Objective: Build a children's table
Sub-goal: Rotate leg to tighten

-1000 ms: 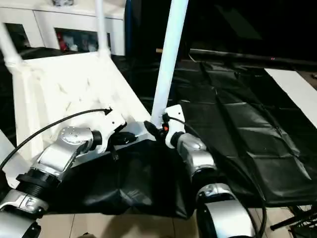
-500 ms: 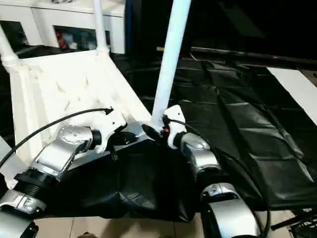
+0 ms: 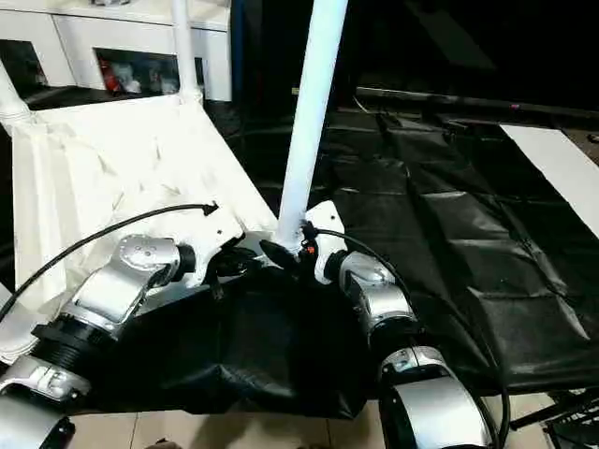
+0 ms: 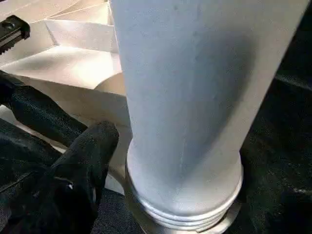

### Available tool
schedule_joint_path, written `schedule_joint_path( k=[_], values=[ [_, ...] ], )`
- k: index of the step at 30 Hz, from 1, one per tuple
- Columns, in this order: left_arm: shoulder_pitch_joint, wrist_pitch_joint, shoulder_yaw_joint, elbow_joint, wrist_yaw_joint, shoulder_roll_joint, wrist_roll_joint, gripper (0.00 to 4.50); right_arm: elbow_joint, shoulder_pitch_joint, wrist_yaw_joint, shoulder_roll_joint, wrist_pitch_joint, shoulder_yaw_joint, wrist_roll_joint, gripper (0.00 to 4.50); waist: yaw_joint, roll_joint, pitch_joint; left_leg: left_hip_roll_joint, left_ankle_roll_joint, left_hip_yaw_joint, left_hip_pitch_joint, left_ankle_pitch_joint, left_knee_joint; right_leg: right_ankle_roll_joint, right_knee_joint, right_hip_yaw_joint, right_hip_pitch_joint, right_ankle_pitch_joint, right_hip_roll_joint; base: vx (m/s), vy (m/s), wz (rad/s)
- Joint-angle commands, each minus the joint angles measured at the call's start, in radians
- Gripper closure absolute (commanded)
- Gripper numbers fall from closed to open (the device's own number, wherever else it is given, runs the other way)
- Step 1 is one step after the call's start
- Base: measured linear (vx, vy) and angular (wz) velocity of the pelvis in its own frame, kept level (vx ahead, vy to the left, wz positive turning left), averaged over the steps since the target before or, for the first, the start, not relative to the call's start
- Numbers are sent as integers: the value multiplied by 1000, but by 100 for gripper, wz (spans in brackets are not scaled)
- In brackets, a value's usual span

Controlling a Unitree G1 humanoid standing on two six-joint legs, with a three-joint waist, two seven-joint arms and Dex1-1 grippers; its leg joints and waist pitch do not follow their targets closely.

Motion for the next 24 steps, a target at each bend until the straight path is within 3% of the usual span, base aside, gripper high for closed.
schedule_joint_path(
  k=[1, 2, 6, 13, 20, 23, 24],
  values=[
    [1, 28, -13, 3, 3, 22, 20, 376, -2, 7, 17, -10, -5, 14, -5, 68, 7, 20, -62, 5, -2, 6, 5, -300, -64, -199, -73, 37, 45, -245, -49, 0, 0, 0],
    [3, 27, -16, 0, -2, 28, 22, 376, -1, 7, 19, -10, -7, 15, -6, 68, 7, 17, -62, 4, 0, 6, 4, -298, -63, -199, -73, 37, 45, -247, -49, 0, 0, 0],
    [16, 39, -28, -18, -31, 44, 22, 376, 1, 6, 23, -10, -10, 18, -9, 68, 6, 18, -61, 5, -1, 6, 5, -297, -64, -197, -74, 37, 44, -257, -49, 0, 0, 0],
    [25, 77, -39, -41, -52, 64, 12, 446, 3, 6, 33, -10, -13, 21, -14, 68, 5, 20, -61, 4, -5, 7, 6, -301, -65, -201, -72, 38, 44, -247, -48, 0, 0, 0],
    [31, 83, -37, -51, -68, 75, 3, 446, -2, 8, 52, -13, -11, 22, -13, 68, 6, 21, -61, 4, -6, 7, 6, -306, -65, -201, -74, 38, 44, -254, -49, 0, 0, 0],
    [33, 35, -30, -46, -88, 73, -19, 446, -15, 13, 110, -15, 12, 15, 10, 68, 6, 20, -60, 4, -5, 7, 6, -314, -65, -198, -75, 38, 43, -267, -48, 0, 0, 0],
    [34, 15, -27, -45, -97, 71, -28, 450, -21, 14, 135, -14, 28, 8, 26, 42, 6, 20, -61, 4, -1, 6, 6, -318, -64, -197, -76, 38, 45, -269, -48, 0, 0, 0]
  ],
)
